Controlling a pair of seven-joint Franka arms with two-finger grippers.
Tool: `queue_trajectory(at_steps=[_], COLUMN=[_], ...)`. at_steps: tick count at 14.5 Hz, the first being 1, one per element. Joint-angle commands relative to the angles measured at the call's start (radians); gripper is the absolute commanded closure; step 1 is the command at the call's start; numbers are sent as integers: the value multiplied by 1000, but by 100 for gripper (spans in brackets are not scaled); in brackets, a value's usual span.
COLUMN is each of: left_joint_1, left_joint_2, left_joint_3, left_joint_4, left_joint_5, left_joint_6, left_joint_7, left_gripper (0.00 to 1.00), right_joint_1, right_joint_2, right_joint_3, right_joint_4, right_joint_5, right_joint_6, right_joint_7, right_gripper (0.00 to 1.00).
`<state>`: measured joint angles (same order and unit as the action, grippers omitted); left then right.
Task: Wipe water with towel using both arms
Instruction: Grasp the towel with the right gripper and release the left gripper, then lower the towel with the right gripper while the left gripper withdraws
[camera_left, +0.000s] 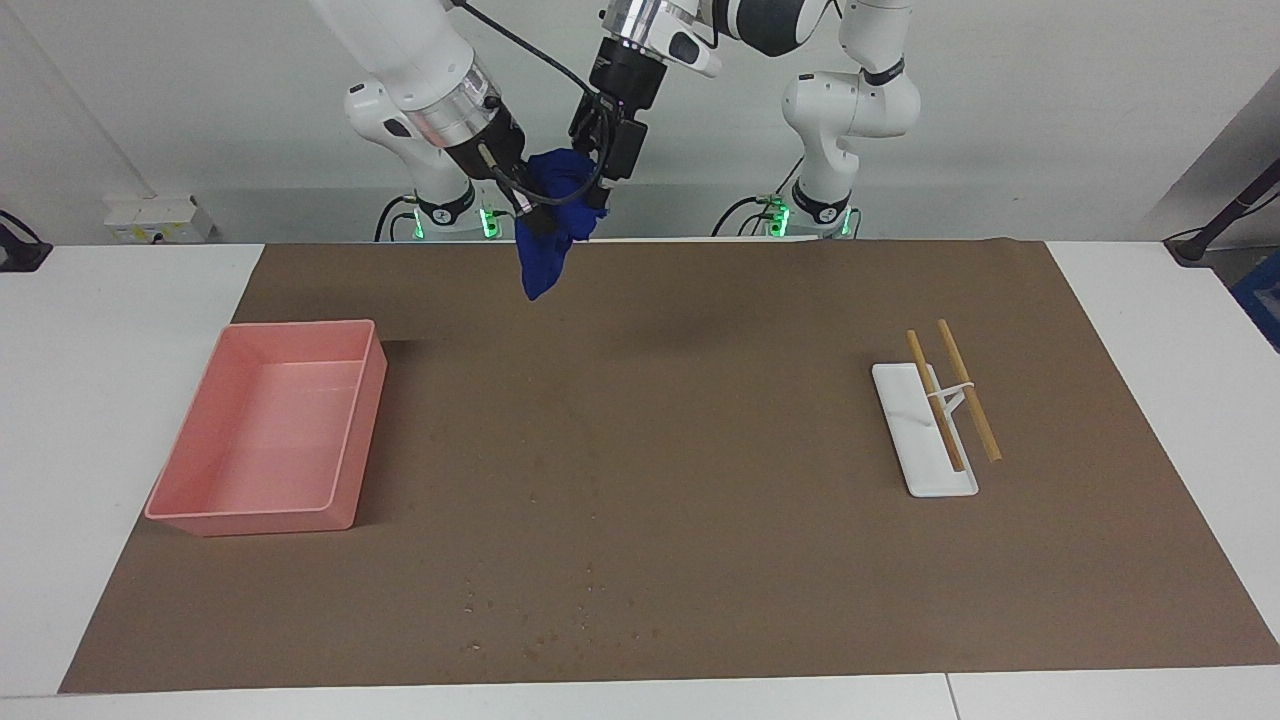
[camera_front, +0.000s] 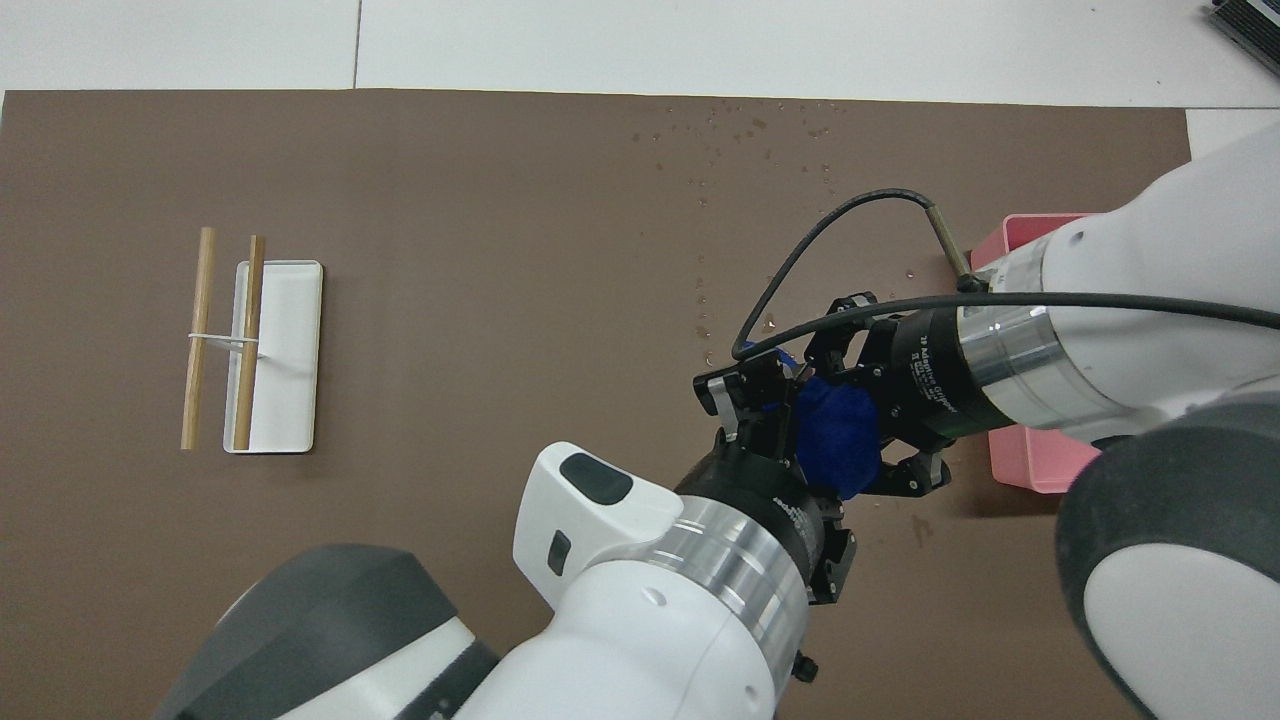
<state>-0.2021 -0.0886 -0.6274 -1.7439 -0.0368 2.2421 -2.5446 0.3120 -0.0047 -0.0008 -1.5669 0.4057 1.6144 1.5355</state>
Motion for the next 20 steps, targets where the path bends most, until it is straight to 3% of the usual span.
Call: queue_trajectory(at_steps=[1,6,11,16,18,20], left_joint_1=[56,176,311,340,346,392], left_joint_2=[-3,-11,-13,-49,-68,-68], left_joint_3=[2,6,15,158,211,277], left_joint_4=[12,20,41,40,29,27], left_joint_5=[3,-63,-61,-51,-49,-48], left_joint_6=[-126,-364,-625,-735,-745,-737], left_joint_7=[157,563,1066,1588,1821,2095], left_gripper=[0,0,0,0,0,0], right_joint_1=[-33,-71,-71,-73,-59,-56], right_joint_2=[17,144,371,576,641,681], right_joint_3=[5,4,5,5,5,5], right_joint_4=[-24,-32,25,53,51,51], right_joint_5=[-17,-64,-91,-165,-168,-169], right_joint_6=[67,347,675,962,1093,1115], right_joint_7=[-86,-210,-345,-590,-591,-597], right_gripper=[100,100,100,100,100,100])
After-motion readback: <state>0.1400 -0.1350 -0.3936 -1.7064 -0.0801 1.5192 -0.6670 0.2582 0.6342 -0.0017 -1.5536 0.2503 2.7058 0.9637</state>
